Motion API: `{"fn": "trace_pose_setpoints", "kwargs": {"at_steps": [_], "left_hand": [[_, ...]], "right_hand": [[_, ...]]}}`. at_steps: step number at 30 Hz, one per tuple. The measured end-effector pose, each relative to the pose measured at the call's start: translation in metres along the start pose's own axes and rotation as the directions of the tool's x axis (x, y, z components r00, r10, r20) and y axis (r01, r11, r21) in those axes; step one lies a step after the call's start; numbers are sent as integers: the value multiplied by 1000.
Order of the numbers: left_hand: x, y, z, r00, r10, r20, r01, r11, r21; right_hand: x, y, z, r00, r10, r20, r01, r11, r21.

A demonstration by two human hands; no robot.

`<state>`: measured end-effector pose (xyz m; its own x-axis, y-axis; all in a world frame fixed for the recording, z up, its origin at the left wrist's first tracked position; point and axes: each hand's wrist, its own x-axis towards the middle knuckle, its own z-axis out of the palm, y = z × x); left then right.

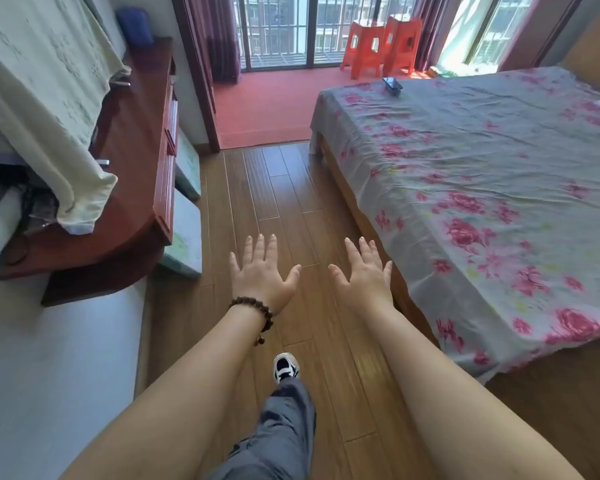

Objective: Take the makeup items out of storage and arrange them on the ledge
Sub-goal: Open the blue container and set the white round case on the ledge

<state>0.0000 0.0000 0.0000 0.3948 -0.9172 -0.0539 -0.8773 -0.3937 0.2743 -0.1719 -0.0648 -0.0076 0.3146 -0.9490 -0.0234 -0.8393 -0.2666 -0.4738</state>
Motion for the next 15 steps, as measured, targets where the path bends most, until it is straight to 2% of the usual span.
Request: {"fn": "trace_pose_setpoints", "kwargs": {"at_steps": [10, 15], "left_hand": [[225, -16, -24, 997, -81, -6, 81, 997, -7], [311, -25, -40, 990, -138, -2, 138, 990, -26]], "right_hand": [[242, -36, -7, 998, -24, 57, 29, 996, -81], [332, -53, -8, 998, -28, 50, 31, 998, -46]]}}
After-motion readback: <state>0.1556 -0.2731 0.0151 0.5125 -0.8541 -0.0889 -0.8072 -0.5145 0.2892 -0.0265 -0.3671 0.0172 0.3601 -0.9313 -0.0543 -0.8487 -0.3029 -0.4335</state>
